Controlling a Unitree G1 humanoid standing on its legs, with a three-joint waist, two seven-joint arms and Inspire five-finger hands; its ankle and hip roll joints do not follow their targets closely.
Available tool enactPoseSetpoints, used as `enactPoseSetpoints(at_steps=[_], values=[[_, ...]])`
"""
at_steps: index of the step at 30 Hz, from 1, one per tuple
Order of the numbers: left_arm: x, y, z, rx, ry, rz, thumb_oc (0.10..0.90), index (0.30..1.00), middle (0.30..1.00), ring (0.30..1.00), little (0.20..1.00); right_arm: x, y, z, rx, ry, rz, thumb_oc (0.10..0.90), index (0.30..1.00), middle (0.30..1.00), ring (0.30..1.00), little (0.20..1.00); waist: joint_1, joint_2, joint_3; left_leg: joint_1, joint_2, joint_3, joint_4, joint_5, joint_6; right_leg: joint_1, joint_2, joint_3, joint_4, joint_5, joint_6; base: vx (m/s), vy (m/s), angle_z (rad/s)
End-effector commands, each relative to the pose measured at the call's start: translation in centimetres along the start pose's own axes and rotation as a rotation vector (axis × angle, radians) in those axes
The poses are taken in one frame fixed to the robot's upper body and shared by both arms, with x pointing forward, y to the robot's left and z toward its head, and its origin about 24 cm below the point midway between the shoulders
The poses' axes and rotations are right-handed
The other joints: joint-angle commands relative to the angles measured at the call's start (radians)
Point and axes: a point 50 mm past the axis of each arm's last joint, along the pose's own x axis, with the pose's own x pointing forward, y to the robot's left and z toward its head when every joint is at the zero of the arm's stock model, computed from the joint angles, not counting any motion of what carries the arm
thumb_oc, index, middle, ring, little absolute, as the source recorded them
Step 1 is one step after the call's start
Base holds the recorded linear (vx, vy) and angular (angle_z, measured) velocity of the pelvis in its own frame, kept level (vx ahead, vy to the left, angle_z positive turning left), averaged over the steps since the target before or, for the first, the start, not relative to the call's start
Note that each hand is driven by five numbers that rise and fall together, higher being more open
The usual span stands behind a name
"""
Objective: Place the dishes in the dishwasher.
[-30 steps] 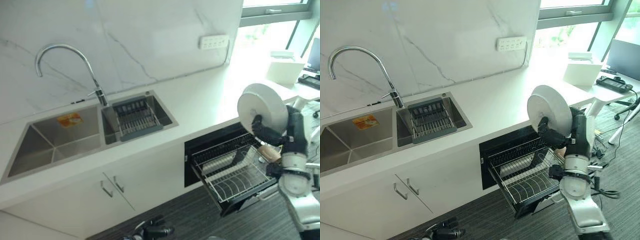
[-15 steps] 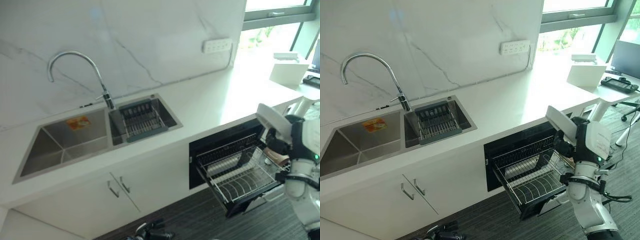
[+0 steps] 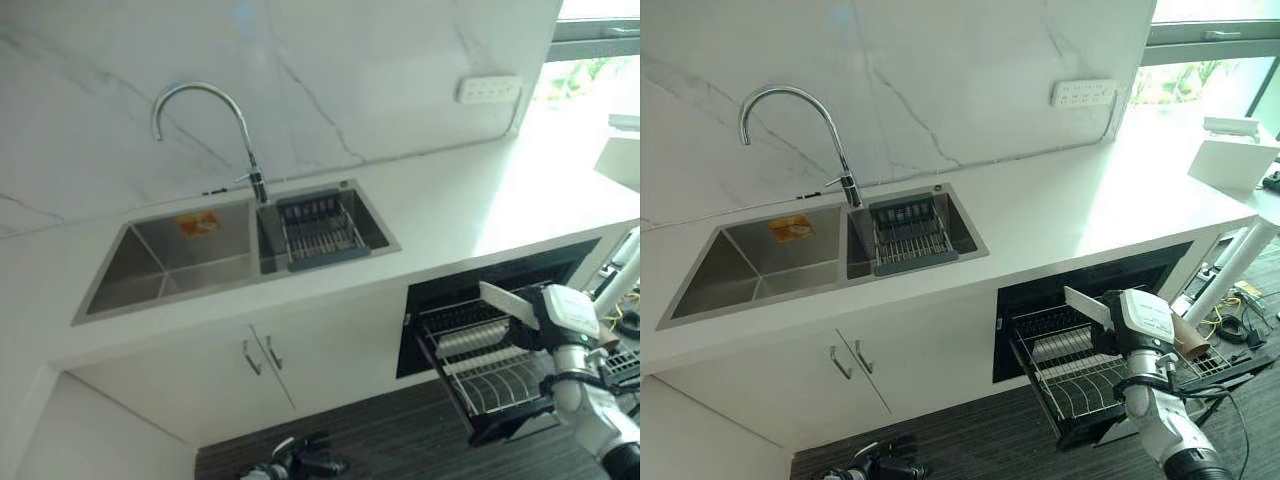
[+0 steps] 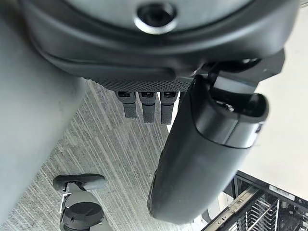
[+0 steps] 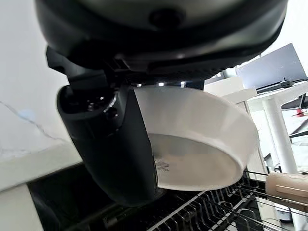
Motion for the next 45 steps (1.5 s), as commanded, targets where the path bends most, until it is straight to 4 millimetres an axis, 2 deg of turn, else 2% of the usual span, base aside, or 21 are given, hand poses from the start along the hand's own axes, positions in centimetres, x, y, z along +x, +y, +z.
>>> enactPoseSetpoints(at_steps=[1,6,13,23,28,29,35,45], values=[[-5.2,7.7,-6.8,0.115,0.346,0.211,0.8,0.9,0.9,0.9,0.9,5.0,-6.5,4.8,0.127,-0.109,-0.289,0.4,0.3,0.3,0.3,0.3,0.045,-0.046,0.091,0.079,0.02,-0.02,0.221,-0.302,-0.001,-0.012,0.003,-0.068,-0.011,0.011,-0.007,-0.01,0.003,0.11],[-5.2,8.0,-6.3,0.129,0.338,0.211,0.8,0.9,0.9,0.9,0.9,6.0,-5.6,4.1,0.108,-0.03,-0.212,0.4,0.3,0.3,0.3,0.3,0.067,-0.043,0.095,0.078,0.017,-0.027,0.221,-0.3,0.0,-0.006,-0.005,-0.09,-0.011,0.017,-0.005,0.0,0.0,0.09],[-5.5,8.8,-5.8,0.133,0.347,0.257,0.8,0.9,0.9,0.9,0.9,7.0,-5.2,1.4,0.044,0.156,-0.17,0.4,0.3,0.3,0.3,0.3,0.105,-0.032,0.102,0.072,0.013,-0.049,0.221,-0.292,-0.004,-0.001,-0.017,-0.111,-0.011,0.025,-0.002,0.02,-0.004,0.13],[-5.4,8.8,-5.7,0.112,0.349,0.261,0.8,0.9,0.9,0.9,0.9,7.7,-6.2,-0.9,-0.082,0.355,-0.155,0.4,0.3,0.3,0.3,0.3,0.14,-0.011,0.127,0.036,0.009,-0.079,0.221,-0.272,-0.005,-0.034,-0.023,-0.118,-0.011,0.041,-0.003,0.0,-0.009,0.02],[-5.2,8.8,-5.0,0.062,0.306,0.266,0.8,0.9,0.9,0.9,0.9,8.3,-7.3,-1.0,-0.115,0.369,-0.145,0.4,0.3,0.3,0.3,0.3,0.15,0.006,0.158,-0.003,0.011,-0.095,0.221,-0.256,-0.011,-0.066,-0.028,-0.115,-0.011,0.049,-0.004,-0.09,-0.024,0.05],[-5.0,9.1,-3.9,0.04,0.266,0.275,0.8,0.9,0.9,0.9,0.9,8.7,-8.0,-0.6,-0.11,0.373,-0.154,0.4,0.3,0.3,0.3,0.3,0.156,0.011,0.184,-0.029,0.01,-0.104,0.221,-0.251,-0.011,-0.09,-0.033,-0.113,-0.011,0.057,-0.001,-0.23,-0.068,0.03],[-4.8,9.9,-1.7,0.037,0.193,0.292,0.8,0.9,0.9,0.9,0.9,9.8,-9.8,0.3,-0.045,0.407,-0.17,0.4,0.3,0.3,0.3,0.3,0.175,0.023,0.258,-0.097,0.012,-0.125,0.221,-0.239,-0.007,-0.154,-0.048,-0.11,-0.011,0.077,0.0,-0.18,-0.105,0.08],[-4.3,9.7,-0.5,0.033,0.134,0.289,0.8,0.9,0.9,0.9,0.9,10.4,-10.3,1.2,-0.004,0.421,-0.171,0.4,0.3,0.3,0.3,0.3,0.175,0.045,0.291,-0.136,0.004,-0.123,0.221,-0.238,-0.01,-0.199,-0.064,-0.105,-0.011,0.084,-0.001,-0.05,-0.014,0.08]])
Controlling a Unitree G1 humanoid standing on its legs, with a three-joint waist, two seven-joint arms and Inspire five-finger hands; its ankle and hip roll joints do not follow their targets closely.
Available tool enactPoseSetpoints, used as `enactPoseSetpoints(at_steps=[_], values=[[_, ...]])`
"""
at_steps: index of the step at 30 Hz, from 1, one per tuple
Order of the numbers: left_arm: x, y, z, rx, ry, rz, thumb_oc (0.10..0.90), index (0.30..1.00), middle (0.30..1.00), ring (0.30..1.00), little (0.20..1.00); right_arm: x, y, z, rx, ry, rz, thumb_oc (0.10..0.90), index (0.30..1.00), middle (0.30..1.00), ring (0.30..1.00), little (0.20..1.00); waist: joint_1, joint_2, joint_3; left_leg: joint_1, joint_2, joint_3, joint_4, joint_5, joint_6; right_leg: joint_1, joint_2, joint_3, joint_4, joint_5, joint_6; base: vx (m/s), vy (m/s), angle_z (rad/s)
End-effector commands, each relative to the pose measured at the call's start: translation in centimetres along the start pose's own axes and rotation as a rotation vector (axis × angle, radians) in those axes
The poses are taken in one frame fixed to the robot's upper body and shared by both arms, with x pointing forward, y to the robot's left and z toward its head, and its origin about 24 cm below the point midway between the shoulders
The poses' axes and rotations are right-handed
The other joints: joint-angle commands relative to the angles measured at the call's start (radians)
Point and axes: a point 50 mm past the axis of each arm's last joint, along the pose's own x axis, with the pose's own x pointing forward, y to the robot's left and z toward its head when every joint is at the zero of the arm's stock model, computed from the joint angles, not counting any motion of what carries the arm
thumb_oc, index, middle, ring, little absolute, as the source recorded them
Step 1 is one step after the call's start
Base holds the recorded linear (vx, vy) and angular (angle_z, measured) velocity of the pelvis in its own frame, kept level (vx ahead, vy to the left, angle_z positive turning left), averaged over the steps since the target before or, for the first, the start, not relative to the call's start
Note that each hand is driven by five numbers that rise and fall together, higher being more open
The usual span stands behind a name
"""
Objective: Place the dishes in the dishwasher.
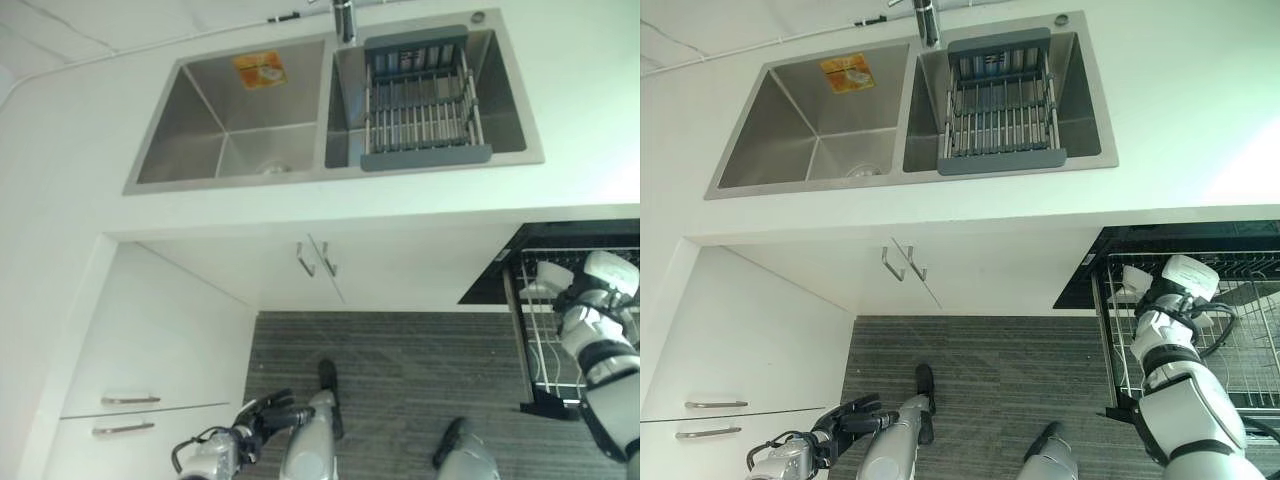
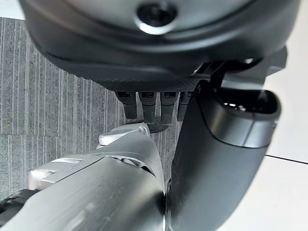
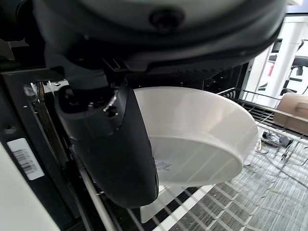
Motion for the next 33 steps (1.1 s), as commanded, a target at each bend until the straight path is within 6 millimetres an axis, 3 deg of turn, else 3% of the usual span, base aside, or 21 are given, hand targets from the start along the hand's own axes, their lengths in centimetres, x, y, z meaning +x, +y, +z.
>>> enactPoseSetpoints(at_steps=[1,2,6,8,11,12,13,14,17,18,19,21,22,23,26,27,33], values=[[-2.6,4.2,-5.8,0.109,0.255,0.154,0.8,0.9,0.9,0.9,0.9,1.4,-5.3,1.9,0.07,0.002,-0.167,0.4,0.3,0.3,0.3,0.3,0.008,-0.052,0.01,0.084,0.045,-0.018,0.233,-0.327,-0.042,-0.012,-0.001,-0.023,-0.157,0.118,0.018,-0.05,0.033,0.0],[-2.5,4.0,-5.9,0.109,0.256,0.146,0.8,0.9,0.9,0.9,0.9,1.4,-4.9,1.6,0.08,0.022,-0.149,0.8,0.9,0.9,0.9,0.9,0.005,-0.051,0.013,0.08,0.043,-0.015,0.233,-0.33,-0.041,-0.02,-0.003,-0.018,-0.157,0.119,0.018,-0.04,0.026,-0.01],[-2.6,3.9,-6.3,0.122,0.259,0.13,0.8,0.9,0.9,0.9,0.9,1.2,-4.2,1.2,0.1,0.051,-0.113,0.8,0.9,0.9,0.9,0.9,0.001,-0.053,0.01,0.096,0.047,-0.015,0.233,-0.355,-0.051,-0.015,0.003,-0.002,-0.157,0.101,0.033,0.05,0.027,0.01],[-2.5,3.8,-6.2,0.123,0.254,0.127,0.8,0.9,0.9,0.9,0.9,1.3,-4.2,1.1,0.101,0.052,-0.107,0.8,0.9,0.9,0.9,0.9,-0.003,-0.056,0.014,0.084,0.047,-0.005,0.233,-0.333,-0.043,-0.026,0.0,-0.012,-0.157,0.12,0.017,-0.05,0.008,-0.06],[-2.3,3.7,-5.8,0.131,0.243,0.125,0.8,0.9,0.9,0.9,0.9,1.3,-3.9,0.6,0.115,0.08,-0.064,0.8,0.9,0.9,0.9,0.9,-0.007,-0.06,0.013,0.096,0.051,-0.01,0.233,-0.357,-0.053,-0.023,0.008,0.006,-0.157,0.101,0.033,-0.02,0.009,-0.12],[-2.2,3.8,-5.5,0.132,0.234,0.126,0.8,0.9,0.9,0.9,0.9,1.3,-3.9,0.4,0.119,0.09,-0.05,0.8,0.9,0.9,0.9,0.9,-0.012,-0.064,0.018,0.085,0.052,0.0,0.233,-0.335,-0.045,-0.036,0.005,-0.003,-0.157,0.121,0.017,-0.02,0.008,-0.07],[-2.2,3.8,-5.5,0.133,0.235,0.126,0.8,0.9,0.9,0.9,0.9,1.3,-3.8,0.4,0.117,0.093,-0.044,0.8,0.9,0.9,0.9,0.9,-0.012,-0.063,0.014,0.097,0.052,-0.008,0.233,-0.358,-0.053,-0.027,0.01,0.01,-0.157,0.101,0.033,-0.1,-0.005,-0.02],[-2.1,3.7,-5.3,0.135,0.233,0.124,0.8,0.9,0.9,0.9,0.9,1.3,-3.8,0.2,0.117,0.1,-0.034,0.8,0.9,0.9,0.9,0.9,-0.015,-0.065,0.02,0.087,0.051,0.001,0.233,-0.336,-0.045,-0.037,0.007,0.0,-0.157,0.121,0.017,0.0,0.0,0.0],[-2.1,3.8,-5.1,0.14,0.233,0.122,0.8,0.9,0.9,0.9,0.9,1.3,-3.6,-0.1,0.118,0.118,-0.019,0.8,0.9,0.9,0.9,0.9,-0.018,-0.067,0.021,0.087,0.051,0.003,0.233,-0.338,-0.045,-0.04,0.008,0.003,-0.157,0.12,0.016,-0.01,0.006,-0.01],[-2.1,3.8,-5.2,0.14,0.24,0.118,0.8,0.9,0.9,0.9,0.9,1.3,-3.5,-0.3,0.139,0.128,-0.012,0.8,0.9,0.9,0.9,0.9,-0.02,-0.067,0.015,0.101,0.053,-0.003,0.233,-0.361,-0.054,-0.03,0.015,0.017,-0.157,0.1,0.031,0.0,0.02,-0.04],[-2.1,3.8,-5.1,0.143,0.241,0.115,0.8,0.9,0.9,0.9,0.9,1.3,-3.5,-0.3,0.148,0.127,-0.019,0.8,0.9,0.9,0.9,0.9,-0.024,-0.071,0.019,0.092,0.054,0.008,0.233,-0.339,-0.046,-0.039,0.012,0.006,-0.157,0.119,0.015,0.09,0.035,0.0],[-2.1,3.8,-5.3,0.142,0.246,0.111,0.8,0.9,0.9,0.9,0.9,1.3,-3.9,-0.2,0.15,0.112,-0.04,0.8,0.9,0.9,0.9,0.9,-0.025,-0.072,0.011,0.107,0.057,0.003,0.233,-0.363,-0.055,-0.028,0.02,0.02,-0.157,0.097,0.03,0.01,0.016,-0.08],[-2.0,3.6,-5.2,0.149,0.246,0.105,0.8,0.9,0.9,0.9,0.9,1.3,-3.8,0.0,0.205,0.104,-0.03,0.8,0.9,0.9,0.9,0.9,-0.029,-0.077,0.015,0.097,0.056,0.009,0.233,-0.341,-0.047,-0.035,0.021,0.012,-0.157,0.114,0.012,0.02,0.017,-0.12],[-2.0,3.6,-5.2,0.147,0.249,0.104,0.8,0.9,0.9,0.9,0.9,1.4,-4.1,0.3,0.205,0.085,-0.055,0.8,0.9,0.9,0.9,0.9,-0.031,-0.078,0.01,0.113,0.059,0.005,0.233,-0.362,-0.057,-0.023,0.027,0.024,-0.157,0.094,0.028,0.04,0.027,-0.13],[-2.0,3.4,-5.4,0.147,0.251,0.099,0.8,0.9,0.9,0.9,0.9,1.4,-4.3,0.9,0.317,0.084,-0.061,0.8,0.9,0.9,0.9,0.9,-0.039,-0.086,0.004,0.124,0.065,0.009,0.233,-0.363,-0.06,-0.016,0.035,0.026,-0.157,0.09,0.026,0.03,0.025,-0.12],[-1.9,3.1,-5.4,0.145,0.251,0.098,0.8,0.9,0.9,0.9,0.9,1.3,-4.2,1.2,0.358,0.069,-0.068,0.8,0.9,0.9,0.9,0.9,-0.05,-0.093,0.003,0.117,0.068,0.022,0.233,-0.34,-0.052,-0.026,0.038,0.019,-0.157,0.109,0.009,-0.05,0.028,-0.1],[-2.0,2.8,-6.2,0.11,0.25,0.11,0.8,0.9,0.9,0.9,0.9,0.5,-3.9,2.5,0.592,0.016,-0.123,0.8,0.9,0.9,0.9,0.9,-0.095,-0.109,-0.012,0.149,0.083,0.048,0.233,-0.346,-0.056,-0.012,0.06,0.039,-0.157,0.098,-0.002,0.03,0.062,-0.04]])
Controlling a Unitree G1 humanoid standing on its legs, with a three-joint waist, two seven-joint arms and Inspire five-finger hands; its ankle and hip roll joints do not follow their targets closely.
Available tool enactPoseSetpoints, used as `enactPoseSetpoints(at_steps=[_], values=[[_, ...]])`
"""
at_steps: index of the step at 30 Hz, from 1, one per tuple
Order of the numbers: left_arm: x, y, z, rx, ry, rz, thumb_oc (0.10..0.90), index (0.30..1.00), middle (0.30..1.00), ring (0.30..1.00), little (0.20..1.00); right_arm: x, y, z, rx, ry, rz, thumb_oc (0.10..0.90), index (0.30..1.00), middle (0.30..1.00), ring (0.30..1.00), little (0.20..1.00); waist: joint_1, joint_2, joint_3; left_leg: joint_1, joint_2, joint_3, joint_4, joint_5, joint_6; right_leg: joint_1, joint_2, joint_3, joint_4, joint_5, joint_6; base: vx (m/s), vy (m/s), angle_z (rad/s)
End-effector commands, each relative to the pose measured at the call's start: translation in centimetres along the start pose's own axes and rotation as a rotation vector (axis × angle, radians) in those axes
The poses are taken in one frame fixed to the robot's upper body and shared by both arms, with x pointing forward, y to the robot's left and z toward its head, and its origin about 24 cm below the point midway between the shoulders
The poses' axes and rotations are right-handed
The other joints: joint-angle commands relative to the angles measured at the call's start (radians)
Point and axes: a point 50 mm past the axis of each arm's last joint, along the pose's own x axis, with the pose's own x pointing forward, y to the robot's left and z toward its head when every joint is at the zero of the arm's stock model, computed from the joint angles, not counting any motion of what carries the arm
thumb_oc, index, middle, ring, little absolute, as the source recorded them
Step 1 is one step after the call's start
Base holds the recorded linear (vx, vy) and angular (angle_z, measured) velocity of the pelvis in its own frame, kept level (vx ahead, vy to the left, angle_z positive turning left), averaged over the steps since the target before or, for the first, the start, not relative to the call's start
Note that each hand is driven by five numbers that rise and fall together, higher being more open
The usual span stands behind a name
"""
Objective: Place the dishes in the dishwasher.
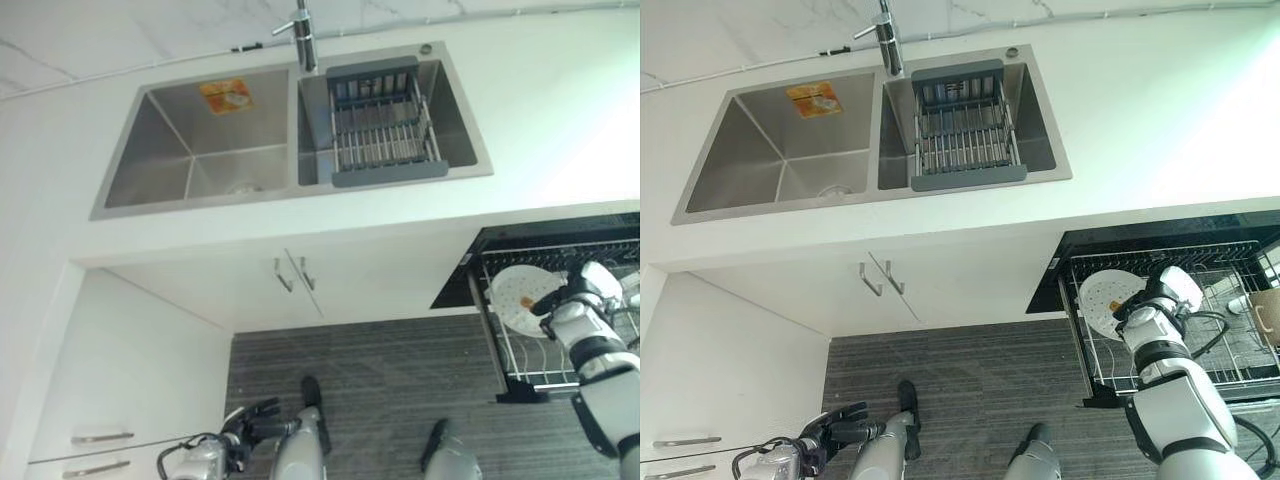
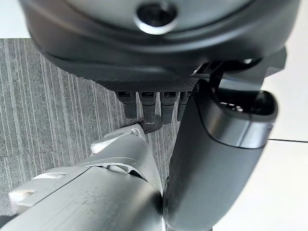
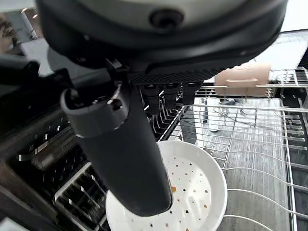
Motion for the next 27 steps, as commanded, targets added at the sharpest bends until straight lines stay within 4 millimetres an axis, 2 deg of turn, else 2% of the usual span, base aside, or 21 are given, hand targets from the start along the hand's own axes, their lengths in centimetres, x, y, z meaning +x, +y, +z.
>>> enactPoseSetpoints(at_steps=[1,3,5,8,9,13,15,16,17,19,21,23,24,25,27], values=[[-1.0,0.5,-5.1,0.065,0.195,0.035,0.8,0.9,0.9,0.9,0.9,0.0,-3.8,3.6,0.228,-0.129,-0.199,0.8,0.9,0.9,0.9,0.9,-0.019,-0.036,0.038,0.117,0.076,-0.005,0.237,-0.326,-0.06,-0.026,0.041,-0.012,-0.078,0.041,-0.009,0.07,0.059,-0.28],[-1.1,0.0,-5.7,0.031,0.189,0.049,0.8,0.9,0.9,0.9,0.9,-1.8,-2.6,4.7,0.391,-0.225,-0.235,0.8,0.9,0.9,0.9,0.9,-0.062,-0.042,0.029,0.142,0.086,0.016,0.237,-0.333,-0.063,-0.018,0.053,0.006,-0.078,0.035,-0.016,0.08,0.07,-0.37],[-1.1,-0.7,-6.3,0.012,0.18,0.05,0.8,0.9,0.9,0.9,0.9,-3.8,-1.4,4.7,0.533,-0.264,-0.251,0.8,0.9,0.9,0.9,0.9,-0.104,-0.045,0.021,0.164,0.092,0.033,0.237,-0.34,-0.064,-0.011,0.069,0.026,-0.078,0.026,-0.026,0.08,0.031,-0.37],[-1.1,-1.4,-6.9,0.007,0.187,0.051,0.8,0.9,0.9,0.9,0.9,-5.6,-0.4,4.2,0.615,-0.335,-0.258,0.8,0.9,0.9,0.9,0.9,-0.131,-0.044,0.011,0.176,0.096,0.043,0.237,-0.343,-0.063,-0.008,0.081,0.039,-0.078,0.02,-0.032,0.06,-0.038,-0.26],[-1.1,-2.0,-7.7,0.002,0.205,0.051,0.8,0.9,0.9,0.9,0.9,-7.0,0.8,3.9,0.641,-0.361,-0.21,0.8,0.9,0.9,0.9,0.9,-0.149,-0.043,0.003,0.188,0.099,0.046,0.237,-0.345,-0.064,-0.003,0.093,0.049,-0.078,0.013,-0.04,0.08,-0.084,-0.22],[-1.3,-2.9,-8.9,0.002,0.242,0.054,0.8,0.9,0.9,0.9,0.9,-8.9,2.4,3.5,0.687,-0.405,-0.092,0.8,0.9,0.9,0.9,0.9,-0.175,-0.043,-0.006,0.215,0.106,0.056,0.237,-0.345,-0.066,0.003,0.116,0.062,-0.078,-0.002,-0.063,0.06,-0.083,-0.27],[-1.5,-3.2,-9.7,0.004,0.272,0.055,0.8,0.9,0.9,0.9,0.9,-9.8,2.6,3.8,0.726,-0.463,-0.041,0.8,0.9,0.9,0.9,0.9,-0.19,-0.046,-0.014,0.259,0.096,0.079,0.237,-0.31,-0.068,0.013,0.146,0.058,-0.078,-0.021,-0.092,0.13,-0.172,-0.35],[-1.7,-3.4,-10.4,0.013,0.298,0.047,0.8,0.9,0.9,0.9,0.9,-10.4,2.6,4.2,0.759,-0.503,-0.006,0.8,0.9,0.9,0.9,0.9,-0.185,-0.059,-0.02,0.296,0.041,0.058,0.237,-0.272,-0.067,0.025,0.161,0.067,-0.078,-0.038,-0.113,0.27,-0.17,-0.35],[-2.0,-3.8,-11.3,0.008,0.321,0.044,0.8,0.9,0.9,0.9,0.9,-11.0,2.9,4.6,0.783,-0.544,0.055,0.8,0.9,0.9,0.9,0.9,-0.156,-0.073,-0.013,0.28,-0.032,-0.055,0.237,-0.214,-0.062,0.045,0.179,0.111,-0.078,-0.049,-0.121,0.29,-0.082,-0.46],[-2.2,-4.3,-11.9,-0.003,0.337,0.039,0.8,0.9,0.9,0.9,0.9,-11.4,3.4,4.9,0.788,-0.555,0.112,0.8,0.9,0.9,0.9,0.9,-0.13,-0.08,-0.005,0.241,-0.086,-0.164,0.237,-0.238,-0.04,0.056,0.193,0.174,-0.078,-0.049,-0.11,0.19,0.114,-0.56],[-2.4,-4.9,-12.6,-0.03,0.341,0.035,0.8,0.9,0.9,0.9,0.9,-12.3,3.5,6.3,0.843,-0.646,0.216,0.8,0.9,0.9,0.9,0.9,-0.102,-0.076,-0.001,0.17,-0.128,-0.302,0.237,-0.28,-0.018,0.047,0.223,0.266,-0.078,-0.04,-0.092,0.09,0.271,-0.93],[-2.5,-5.3,-13.0,-0.014,0.339,0.035,0.8,0.9,0.9,0.9,0.9,-13.1,3.4,7.3,0.87,-0.722,0.262,0.8,0.9,0.9,0.9,0.9,-0.087,-0.071,0.007,0.146,-0.137,-0.34,0.237,-0.279,-0.012,0.041,0.229,0.302,-0.078,-0.035,-0.084,0.05,0.235,-1.6],[-2.5,-5.1,-13.0,-0.022,0.34,0.045,0.8,0.9,0.9,0.9,0.9,-13.6,3.3,7.5,0.878,-0.764,0.283,0.8,0.9,0.9,0.9,0.9,-0.092,-0.072,0.005,0.15,-0.146,-0.338,0.237,-0.304,-0.011,0.04,0.225,0.311,-0.078,-0.031,-0.082,0.03,0.286,-1.35],[-2.5,-4.6,-12.9,-0.042,0.351,0.063,0.8,0.9,0.9,0.9,0.9,-14.0,3.3,7.6,0.879,-0.795,0.316,0.8,0.9,0.9,0.9,0.9,-0.104,-0.068,-0.005,0.164,-0.153,-0.326,0.237,-0.367,-0.005,0.038,0.213,0.306,-0.078,-0.025,-0.071,0.03,0.308,-1.09],[-2.6,-3.3,-12.5,-0.063,0.357,0.097,0.8,0.9,0.9,0.9,0.9,-14.3,3.2,6.9,0.906,-0.802,0.362,0.8,0.9,0.9,0.9,0.9,-0.138,-0.055,-0.022,0.178,-0.146,-0.292,0.237,-0.396,0.011,0.029,0.202,0.319,-0.078,-0.003,-0.041,0.1,0.38,-0.87]])
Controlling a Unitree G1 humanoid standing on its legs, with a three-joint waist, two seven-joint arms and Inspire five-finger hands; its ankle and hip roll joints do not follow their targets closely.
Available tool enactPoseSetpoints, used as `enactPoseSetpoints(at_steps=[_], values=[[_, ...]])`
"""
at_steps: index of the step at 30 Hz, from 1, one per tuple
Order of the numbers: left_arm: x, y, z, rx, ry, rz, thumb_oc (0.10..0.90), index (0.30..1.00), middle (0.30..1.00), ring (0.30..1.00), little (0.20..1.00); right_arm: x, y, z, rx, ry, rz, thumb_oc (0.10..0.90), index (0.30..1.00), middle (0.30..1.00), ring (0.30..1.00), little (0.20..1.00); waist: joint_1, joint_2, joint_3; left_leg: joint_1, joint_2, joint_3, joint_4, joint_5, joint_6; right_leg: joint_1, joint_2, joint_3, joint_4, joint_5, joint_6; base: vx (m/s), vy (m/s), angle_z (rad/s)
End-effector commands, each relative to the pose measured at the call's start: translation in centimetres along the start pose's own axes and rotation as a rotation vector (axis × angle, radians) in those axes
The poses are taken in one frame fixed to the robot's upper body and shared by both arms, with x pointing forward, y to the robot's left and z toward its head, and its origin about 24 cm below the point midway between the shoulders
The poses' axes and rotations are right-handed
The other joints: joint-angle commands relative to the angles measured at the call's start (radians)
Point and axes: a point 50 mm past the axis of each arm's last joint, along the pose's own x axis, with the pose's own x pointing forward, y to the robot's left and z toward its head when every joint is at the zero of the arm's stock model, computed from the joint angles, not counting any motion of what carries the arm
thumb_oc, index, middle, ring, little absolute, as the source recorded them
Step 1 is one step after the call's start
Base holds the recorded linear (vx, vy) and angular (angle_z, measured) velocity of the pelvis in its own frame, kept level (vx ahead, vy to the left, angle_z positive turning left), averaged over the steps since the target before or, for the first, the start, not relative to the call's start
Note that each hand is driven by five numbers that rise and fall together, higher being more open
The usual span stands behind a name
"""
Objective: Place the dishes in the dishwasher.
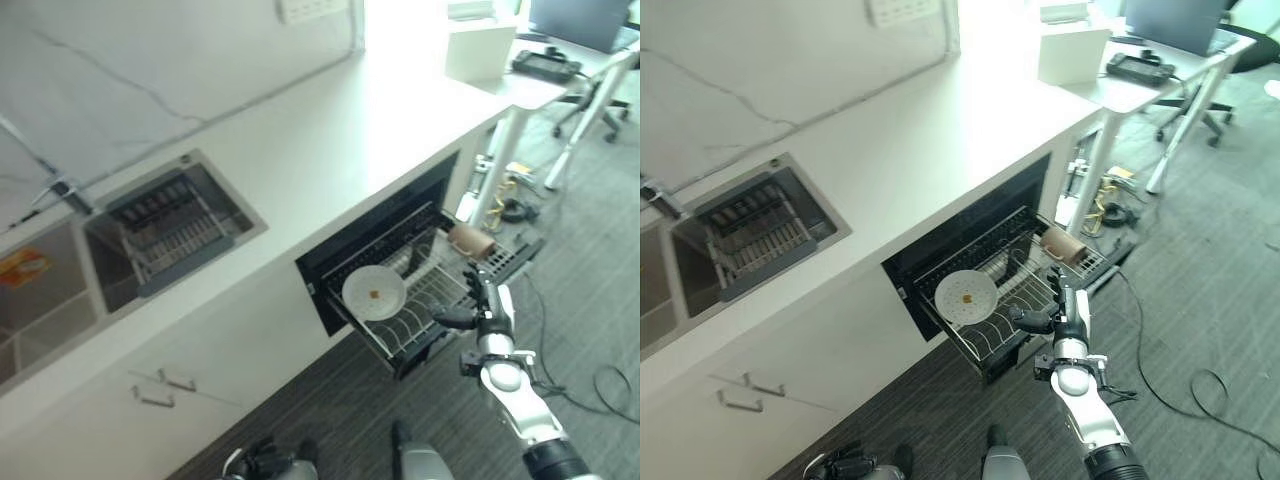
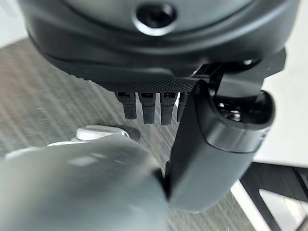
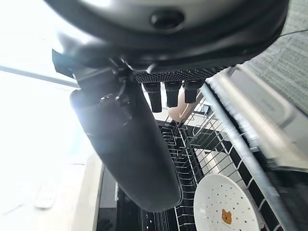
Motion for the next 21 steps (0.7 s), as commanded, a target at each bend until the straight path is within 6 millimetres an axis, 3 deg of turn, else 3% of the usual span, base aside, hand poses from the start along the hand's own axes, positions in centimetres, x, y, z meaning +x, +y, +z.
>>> enactPoseSetpoints(at_steps=[1,5,8,10,16,21], values=[[-1.6,0.8,-6.3,0.047,0.238,0.027,0.8,0.9,0.9,0.9,0.9,0.4,0.5,7.6,0.141,-0.385,0.084,0.8,0.9,0.9,0.9,0.9,-0.005,-0.022,0.048,0.035,0.011,0.043,0.103,-0.135,0.021,0.016,-0.069,-0.032,0.04,-0.044,0.091,0.11,0.364,-0.89],[-1.4,1.9,-4.9,0.046,0.221,0.057,0.8,0.9,0.9,0.9,0.9,-0.1,0.7,8.0,0.126,-0.419,0.083,0.8,0.9,0.9,0.9,0.9,-0.021,-0.023,0.046,0.038,0.014,0.06,0.103,-0.147,0.036,0.011,-0.083,-0.03,0.04,-0.03,0.108,0.03,0.144,-0.28],[-1.4,2.4,-4.8,0.014,0.218,0.079,0.8,0.9,0.9,0.9,0.9,0.0,0.9,8.0,0.13,-0.411,0.082,0.8,0.9,0.9,0.9,0.9,-0.01,-0.031,0.045,0.061,0.026,0.11,0.103,-0.165,0.039,-0.003,-0.11,-0.122,0.04,0.007,0.125,0.0,0.048,-0.14],[-1.6,2.6,-5.1,-0.003,0.224,0.088,0.8,0.9,0.9,0.9,0.9,0.4,1.4,7.9,0.158,-0.38,0.086,0.8,0.9,0.9,0.9,0.9,0.017,-0.039,0.041,0.075,0.043,0.173,0.103,-0.173,0.04,-0.011,-0.14,-0.195,0.04,0.0,0.125,-0.02,-0.054,-0.76],[-1.5,1.9,-5.5,0.0,0.25,0.065,0.8,0.9,0.9,0.9,0.9,1.4,1.5,5.7,0.183,-0.215,0.082,0.8,0.9,0.9,0.9,0.9,0.026,-0.049,0.024,0.069,0.038,0.184,0.103,-0.164,0.034,0.005,-0.118,-0.169,0.04,-0.04,0.095,0.02,-0.063,-0.27],[-1.4,1.1,-5.8,-0.005,0.248,0.054,0.8,0.9,0.9,0.9,0.9,1.5,1.4,4.1,0.207,-0.133,0.058,0.8,0.9,0.9,0.9,0.9,0.032,-0.047,0.023,0.075,0.046,0.178,0.103,-0.157,0.025,0.022,-0.114,-0.187,0.04,-0.047,0.084,0.03,-0.068,-0.05]])
